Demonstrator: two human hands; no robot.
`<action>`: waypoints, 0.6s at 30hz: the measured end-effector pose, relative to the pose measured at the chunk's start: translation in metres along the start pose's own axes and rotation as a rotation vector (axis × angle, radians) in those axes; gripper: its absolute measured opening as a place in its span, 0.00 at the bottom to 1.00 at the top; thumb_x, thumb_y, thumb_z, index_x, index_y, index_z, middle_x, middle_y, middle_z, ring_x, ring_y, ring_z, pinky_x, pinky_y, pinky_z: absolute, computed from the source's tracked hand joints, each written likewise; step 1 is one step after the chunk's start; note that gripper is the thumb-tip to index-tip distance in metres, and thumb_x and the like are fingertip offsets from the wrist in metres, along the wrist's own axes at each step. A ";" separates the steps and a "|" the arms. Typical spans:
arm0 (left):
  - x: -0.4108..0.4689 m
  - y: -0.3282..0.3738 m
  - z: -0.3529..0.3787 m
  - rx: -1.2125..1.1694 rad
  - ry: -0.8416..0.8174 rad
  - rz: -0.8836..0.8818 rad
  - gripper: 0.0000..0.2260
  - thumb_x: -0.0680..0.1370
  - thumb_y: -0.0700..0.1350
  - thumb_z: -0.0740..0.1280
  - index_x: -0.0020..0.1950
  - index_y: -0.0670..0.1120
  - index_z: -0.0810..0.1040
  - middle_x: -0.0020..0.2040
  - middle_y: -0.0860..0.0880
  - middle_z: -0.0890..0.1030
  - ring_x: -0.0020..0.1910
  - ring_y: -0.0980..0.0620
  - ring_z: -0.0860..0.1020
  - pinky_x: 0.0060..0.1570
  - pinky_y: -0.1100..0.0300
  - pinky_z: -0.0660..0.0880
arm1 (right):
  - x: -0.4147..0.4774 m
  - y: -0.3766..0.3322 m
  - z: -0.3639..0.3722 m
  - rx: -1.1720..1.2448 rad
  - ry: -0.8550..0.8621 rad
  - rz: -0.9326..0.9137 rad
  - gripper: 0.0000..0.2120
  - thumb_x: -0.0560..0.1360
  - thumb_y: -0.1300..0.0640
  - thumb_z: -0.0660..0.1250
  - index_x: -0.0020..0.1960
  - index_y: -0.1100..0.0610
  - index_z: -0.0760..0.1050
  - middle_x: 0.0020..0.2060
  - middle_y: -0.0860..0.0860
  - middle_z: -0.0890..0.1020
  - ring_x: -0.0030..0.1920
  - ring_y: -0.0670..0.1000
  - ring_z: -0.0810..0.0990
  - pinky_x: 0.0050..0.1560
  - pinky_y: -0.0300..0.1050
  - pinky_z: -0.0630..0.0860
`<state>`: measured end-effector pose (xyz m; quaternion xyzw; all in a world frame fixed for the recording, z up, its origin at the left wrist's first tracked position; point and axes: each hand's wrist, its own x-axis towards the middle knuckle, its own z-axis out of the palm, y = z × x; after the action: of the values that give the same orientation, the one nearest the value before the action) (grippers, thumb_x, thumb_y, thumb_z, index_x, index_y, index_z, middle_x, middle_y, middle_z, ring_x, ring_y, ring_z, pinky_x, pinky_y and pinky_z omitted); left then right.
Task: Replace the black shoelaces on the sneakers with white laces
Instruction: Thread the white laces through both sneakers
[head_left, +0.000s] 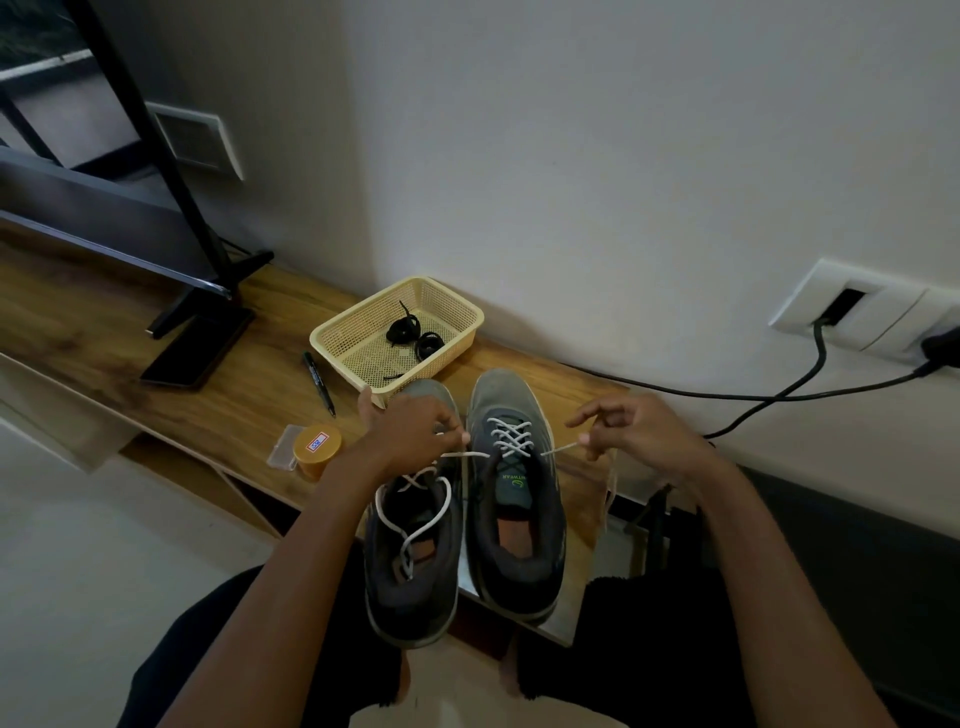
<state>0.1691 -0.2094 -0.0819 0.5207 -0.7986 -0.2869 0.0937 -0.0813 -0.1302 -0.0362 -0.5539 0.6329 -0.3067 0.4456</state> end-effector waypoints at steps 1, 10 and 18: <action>0.000 0.004 -0.001 -0.025 0.056 0.001 0.08 0.73 0.60 0.66 0.37 0.59 0.77 0.51 0.59 0.79 0.63 0.52 0.71 0.69 0.36 0.46 | -0.003 -0.005 -0.004 0.064 -0.040 -0.029 0.10 0.71 0.71 0.67 0.41 0.57 0.81 0.28 0.51 0.80 0.30 0.43 0.78 0.39 0.33 0.74; -0.013 0.062 -0.020 -0.493 0.104 0.244 0.05 0.75 0.48 0.69 0.48 0.59 0.80 0.51 0.60 0.80 0.55 0.65 0.75 0.65 0.60 0.65 | -0.025 -0.056 -0.005 0.424 -0.017 -0.251 0.06 0.63 0.63 0.69 0.38 0.58 0.84 0.31 0.54 0.83 0.37 0.48 0.81 0.47 0.35 0.76; -0.024 0.106 -0.030 -0.604 0.230 0.419 0.07 0.75 0.46 0.70 0.47 0.44 0.84 0.43 0.51 0.85 0.46 0.60 0.81 0.53 0.63 0.75 | -0.038 -0.093 0.001 0.340 0.089 -0.465 0.08 0.73 0.68 0.65 0.48 0.61 0.81 0.33 0.55 0.82 0.39 0.51 0.80 0.48 0.42 0.78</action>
<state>0.1107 -0.1674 0.0048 0.3237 -0.7515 -0.4238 0.3885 -0.0408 -0.1115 0.0543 -0.5875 0.4476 -0.5262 0.4215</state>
